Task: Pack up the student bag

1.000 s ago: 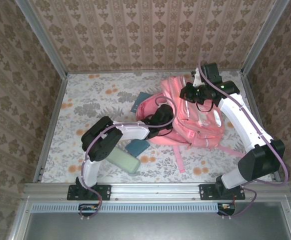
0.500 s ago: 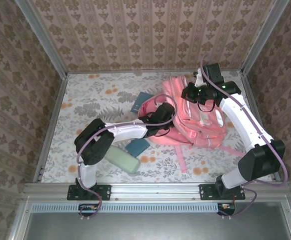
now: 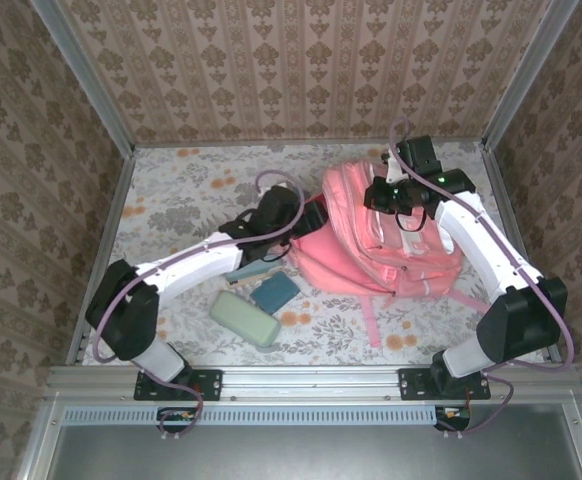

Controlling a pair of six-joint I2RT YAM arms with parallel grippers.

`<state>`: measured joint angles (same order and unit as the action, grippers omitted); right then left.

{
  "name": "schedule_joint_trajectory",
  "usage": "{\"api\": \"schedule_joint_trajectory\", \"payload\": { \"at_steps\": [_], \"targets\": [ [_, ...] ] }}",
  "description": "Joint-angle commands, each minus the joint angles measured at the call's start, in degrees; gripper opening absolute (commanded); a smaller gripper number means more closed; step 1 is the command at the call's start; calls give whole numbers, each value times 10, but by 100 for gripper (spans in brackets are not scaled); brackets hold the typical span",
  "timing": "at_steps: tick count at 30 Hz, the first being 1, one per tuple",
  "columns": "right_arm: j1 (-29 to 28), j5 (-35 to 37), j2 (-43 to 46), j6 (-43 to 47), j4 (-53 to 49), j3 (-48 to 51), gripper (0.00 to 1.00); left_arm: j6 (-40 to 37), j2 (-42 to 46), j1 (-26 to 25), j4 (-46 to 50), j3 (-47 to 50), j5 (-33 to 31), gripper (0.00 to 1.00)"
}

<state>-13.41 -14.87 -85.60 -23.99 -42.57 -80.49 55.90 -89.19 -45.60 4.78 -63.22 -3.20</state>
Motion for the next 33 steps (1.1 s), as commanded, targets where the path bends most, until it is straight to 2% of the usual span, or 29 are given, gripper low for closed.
{"api": "schedule_joint_trajectory", "payload": {
  "at_steps": [1,5,10,13,19,22,27,33],
  "targets": [
    [10,105,-11,47,-32,20,14,-43,31,33,43,19,15,84],
    [5,112,-18,44,-30,8,34,-62,47,78,56,31,45,84],
    [-42,141,-25,37,-34,-36,43,-85,45,130,70,33,82,84],
    [-85,164,-46,29,-36,-73,44,-103,34,161,70,29,110,83],
    [-159,142,-137,-36,15,-107,43,-148,-21,212,73,-4,162,81],
    [-176,134,-196,-79,38,-133,52,-171,-56,226,61,-21,184,80],
    [-187,134,-273,-144,79,-162,52,-207,-135,242,51,-76,229,77],
    [-187,140,-340,-210,109,-181,51,-214,-233,265,40,-142,281,74]
  ]
}}
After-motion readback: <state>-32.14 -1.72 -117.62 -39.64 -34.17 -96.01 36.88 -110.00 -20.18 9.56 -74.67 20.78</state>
